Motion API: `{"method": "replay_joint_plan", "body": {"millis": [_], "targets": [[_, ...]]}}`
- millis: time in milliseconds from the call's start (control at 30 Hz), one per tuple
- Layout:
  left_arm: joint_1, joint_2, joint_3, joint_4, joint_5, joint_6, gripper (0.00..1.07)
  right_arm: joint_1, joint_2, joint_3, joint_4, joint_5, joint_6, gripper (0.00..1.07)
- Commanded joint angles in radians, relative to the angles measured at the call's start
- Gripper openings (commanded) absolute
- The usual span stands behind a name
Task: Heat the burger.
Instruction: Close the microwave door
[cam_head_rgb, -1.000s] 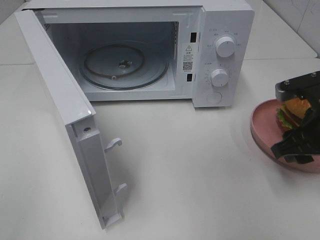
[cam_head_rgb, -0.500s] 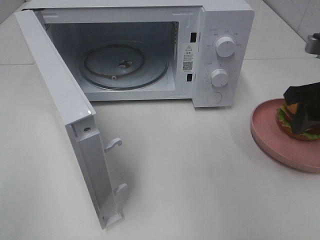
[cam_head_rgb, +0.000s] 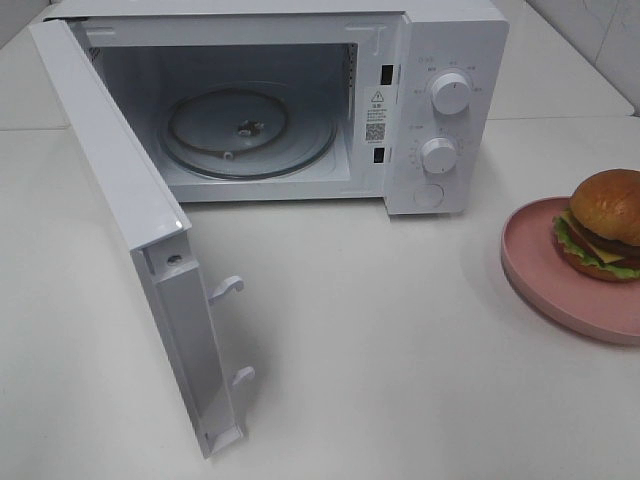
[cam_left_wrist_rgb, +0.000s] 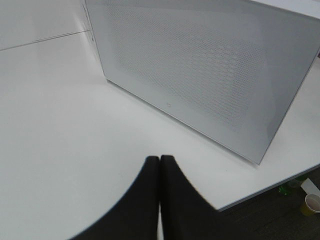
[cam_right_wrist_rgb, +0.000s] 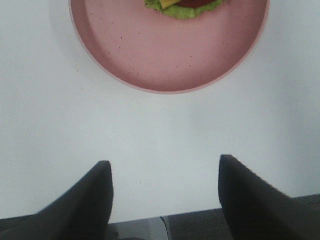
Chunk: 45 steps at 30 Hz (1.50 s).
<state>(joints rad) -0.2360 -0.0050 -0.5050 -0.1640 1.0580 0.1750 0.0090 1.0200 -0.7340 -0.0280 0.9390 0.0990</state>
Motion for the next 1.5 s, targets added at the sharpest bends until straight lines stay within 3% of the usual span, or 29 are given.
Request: {"method": "replay_joint_plan", "body": {"millis": [33, 200, 233, 467, 900, 1000, 1500], "targets": [[0.004, -0.008, 0.003, -0.004, -0.012, -0.003, 0.00, -0.005, -0.167, 0.041, -0.003, 0.060, -0.022, 0.59], [0.004, -0.008, 0.003, -0.003, -0.013, -0.001, 0.00, -0.005, -0.271, 0.073, -0.002, 0.081, -0.056, 0.59], [0.004, -0.008, 0.003, -0.003, -0.014, 0.001, 0.00, -0.005, -0.385, 0.119, -0.002, 0.089, -0.057, 0.59], [0.004, -0.008, -0.014, -0.003, -0.041, 0.009, 0.00, -0.005, -0.624, 0.232, 0.006, 0.063, -0.060, 0.56], [0.004, 0.037, -0.023, 0.007, -0.309, 0.009, 0.00, -0.005, -0.962, 0.232, 0.028, 0.064, -0.130, 0.55], [0.004, 0.125, -0.023, 0.008, -0.329, 0.009, 0.00, -0.005, -1.054, 0.233, 0.028, 0.064, -0.130, 0.55], [0.004, 0.613, -0.021, 0.000, -0.557, 0.009, 0.00, -0.005, -1.050, 0.234, 0.028, 0.064, -0.130, 0.55]]}}
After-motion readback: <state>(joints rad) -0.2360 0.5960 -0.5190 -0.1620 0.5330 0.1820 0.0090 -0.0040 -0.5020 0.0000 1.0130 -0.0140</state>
